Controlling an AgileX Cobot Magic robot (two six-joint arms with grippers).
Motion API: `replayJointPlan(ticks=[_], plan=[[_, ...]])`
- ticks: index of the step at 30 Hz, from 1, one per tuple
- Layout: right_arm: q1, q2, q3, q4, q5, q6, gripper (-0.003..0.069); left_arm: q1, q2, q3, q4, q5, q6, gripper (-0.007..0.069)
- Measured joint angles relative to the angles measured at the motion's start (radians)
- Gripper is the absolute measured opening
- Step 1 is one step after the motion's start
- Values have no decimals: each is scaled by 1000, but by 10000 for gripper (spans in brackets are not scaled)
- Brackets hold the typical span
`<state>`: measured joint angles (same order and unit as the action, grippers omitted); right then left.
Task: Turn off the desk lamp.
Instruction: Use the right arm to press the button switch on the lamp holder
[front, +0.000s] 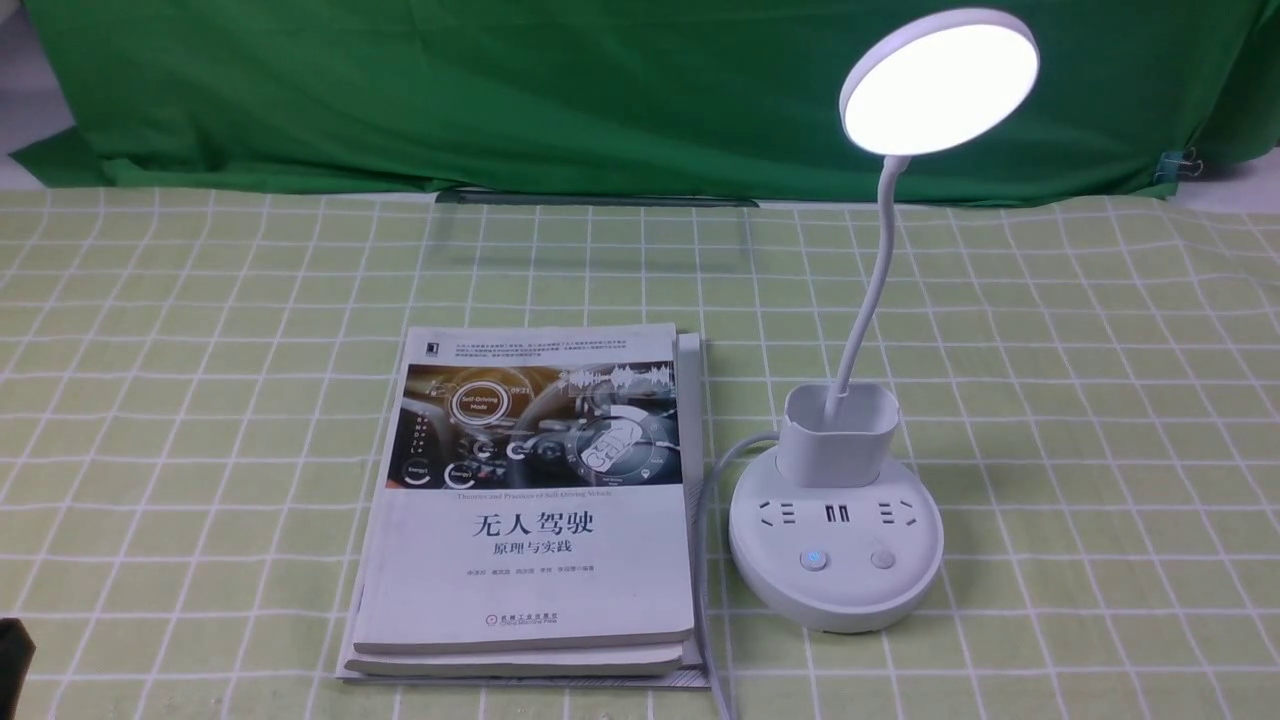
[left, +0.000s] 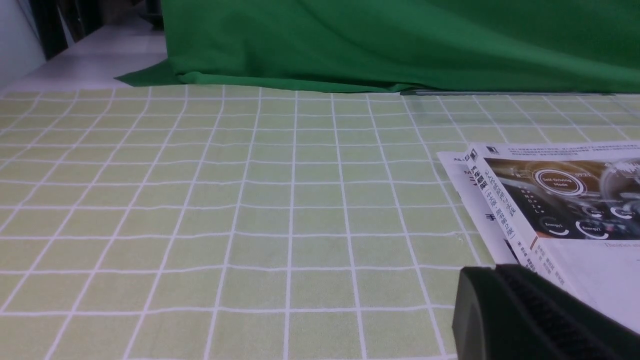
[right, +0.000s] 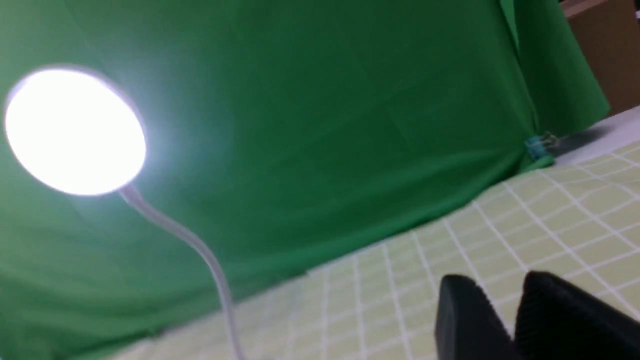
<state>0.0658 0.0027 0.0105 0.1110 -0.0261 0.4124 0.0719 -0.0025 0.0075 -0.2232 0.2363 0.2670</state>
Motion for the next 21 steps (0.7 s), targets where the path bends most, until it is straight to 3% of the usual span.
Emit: replayJointPlan(ticks=[4, 7, 10, 17, 21], plan=[[2, 0, 0, 1, -69, 30, 175, 0, 0, 0, 0, 0, 0, 1], [13, 9, -11, 2, -32, 35, 175, 0, 0, 0, 0, 0, 0, 1], [45, 107, -125, 3, 124, -30, 179, 0, 0, 0, 0, 0, 0, 1], [130, 536, -507, 3, 590, -330, 153, 0, 0, 0, 0, 0, 0, 1], [138, 799, -641, 3, 758, -424, 153, 0, 0, 0, 0, 0, 0, 1]])
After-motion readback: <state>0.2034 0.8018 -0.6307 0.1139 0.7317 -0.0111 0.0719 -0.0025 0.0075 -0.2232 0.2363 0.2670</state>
